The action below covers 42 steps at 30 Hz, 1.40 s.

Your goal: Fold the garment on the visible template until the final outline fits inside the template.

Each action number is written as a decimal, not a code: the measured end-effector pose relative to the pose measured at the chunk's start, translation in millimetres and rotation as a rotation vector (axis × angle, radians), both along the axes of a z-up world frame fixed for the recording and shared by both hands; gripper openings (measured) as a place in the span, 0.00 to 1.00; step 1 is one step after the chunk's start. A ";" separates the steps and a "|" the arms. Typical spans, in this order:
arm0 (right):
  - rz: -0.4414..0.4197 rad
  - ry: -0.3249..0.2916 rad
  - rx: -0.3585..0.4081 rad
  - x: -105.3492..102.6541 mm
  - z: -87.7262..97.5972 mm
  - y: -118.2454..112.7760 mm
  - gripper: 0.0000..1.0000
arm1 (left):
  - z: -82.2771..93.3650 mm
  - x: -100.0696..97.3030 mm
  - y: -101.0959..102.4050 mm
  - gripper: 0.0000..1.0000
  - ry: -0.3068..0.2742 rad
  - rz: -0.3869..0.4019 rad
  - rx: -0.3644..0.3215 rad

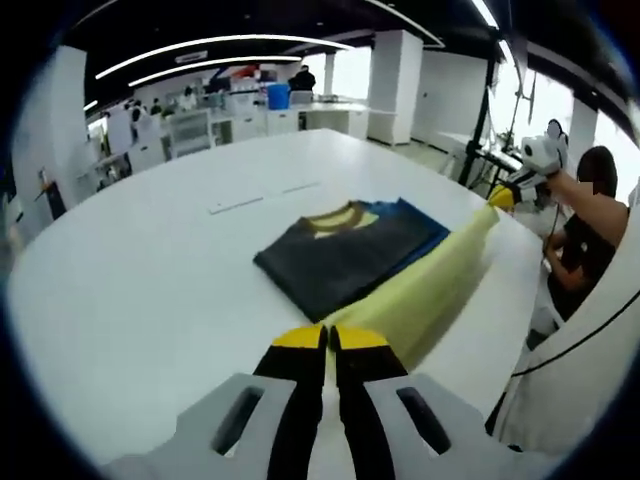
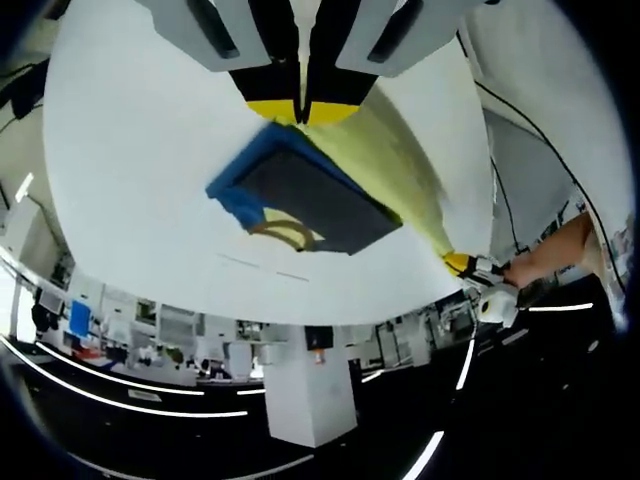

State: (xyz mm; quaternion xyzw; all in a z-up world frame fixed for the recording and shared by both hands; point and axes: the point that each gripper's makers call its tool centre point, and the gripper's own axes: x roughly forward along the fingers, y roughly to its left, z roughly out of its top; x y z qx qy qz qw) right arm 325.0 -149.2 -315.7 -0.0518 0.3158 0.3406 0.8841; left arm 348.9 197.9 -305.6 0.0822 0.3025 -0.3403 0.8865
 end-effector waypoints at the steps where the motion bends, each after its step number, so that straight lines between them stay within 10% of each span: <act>1: -0.002 0.000 0.002 1.3 0.9 0.1 0.00 | 0.7 1.7 0.0 0.00 -0.001 0.001 -0.001; 42: -0.024 -0.055 -0.023 81.2 31.3 -2.6 0.00 | 25.1 77.9 -3.0 0.00 -0.029 0.019 -0.047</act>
